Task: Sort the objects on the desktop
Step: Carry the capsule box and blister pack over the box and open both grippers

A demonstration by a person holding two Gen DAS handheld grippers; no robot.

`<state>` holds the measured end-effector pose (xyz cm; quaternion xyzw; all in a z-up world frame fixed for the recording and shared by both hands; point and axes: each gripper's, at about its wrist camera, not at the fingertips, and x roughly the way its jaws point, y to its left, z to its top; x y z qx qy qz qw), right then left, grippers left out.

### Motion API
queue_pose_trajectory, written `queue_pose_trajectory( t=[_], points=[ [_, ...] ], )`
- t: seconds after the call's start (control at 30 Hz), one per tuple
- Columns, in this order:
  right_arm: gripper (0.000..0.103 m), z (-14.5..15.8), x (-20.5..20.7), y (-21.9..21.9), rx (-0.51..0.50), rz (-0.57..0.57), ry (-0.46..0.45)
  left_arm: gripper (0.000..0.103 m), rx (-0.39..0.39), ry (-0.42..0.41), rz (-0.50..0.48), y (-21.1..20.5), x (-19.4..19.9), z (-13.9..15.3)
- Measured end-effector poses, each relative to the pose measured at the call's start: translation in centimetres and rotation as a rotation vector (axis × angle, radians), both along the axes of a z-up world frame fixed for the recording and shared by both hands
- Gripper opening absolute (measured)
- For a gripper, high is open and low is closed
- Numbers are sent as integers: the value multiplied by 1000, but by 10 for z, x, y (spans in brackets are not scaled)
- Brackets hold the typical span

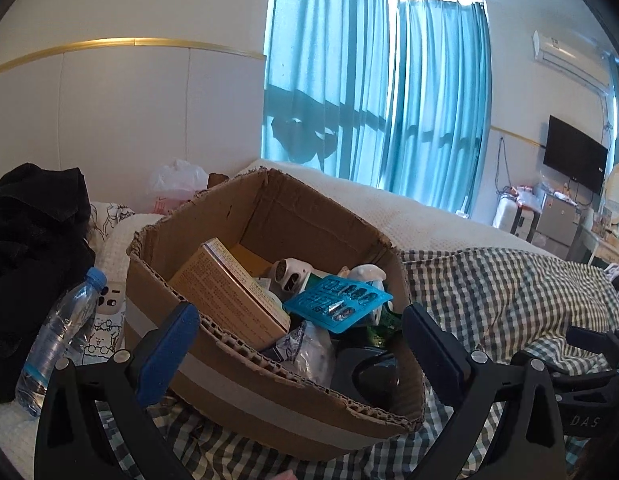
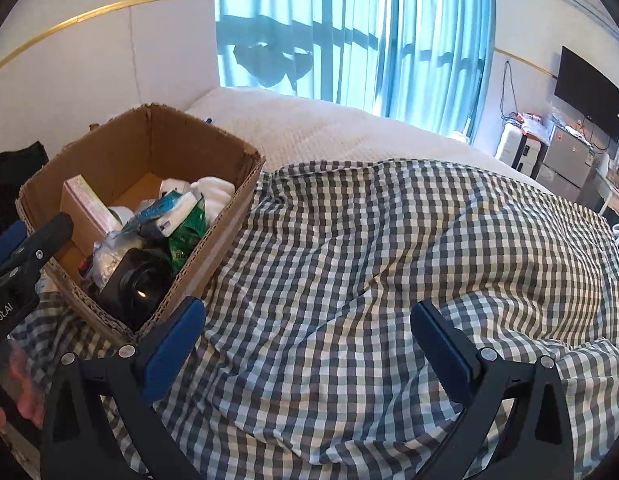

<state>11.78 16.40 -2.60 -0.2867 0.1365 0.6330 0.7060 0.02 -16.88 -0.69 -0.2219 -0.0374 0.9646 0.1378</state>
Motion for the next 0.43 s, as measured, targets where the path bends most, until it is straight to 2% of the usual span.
queue_pose_trajectory(
  t=[0.43],
  points=[
    [103, -5, -5, 0, -15, 6, -5, 103, -3, -32, -14, 0, -6, -7]
  ],
)
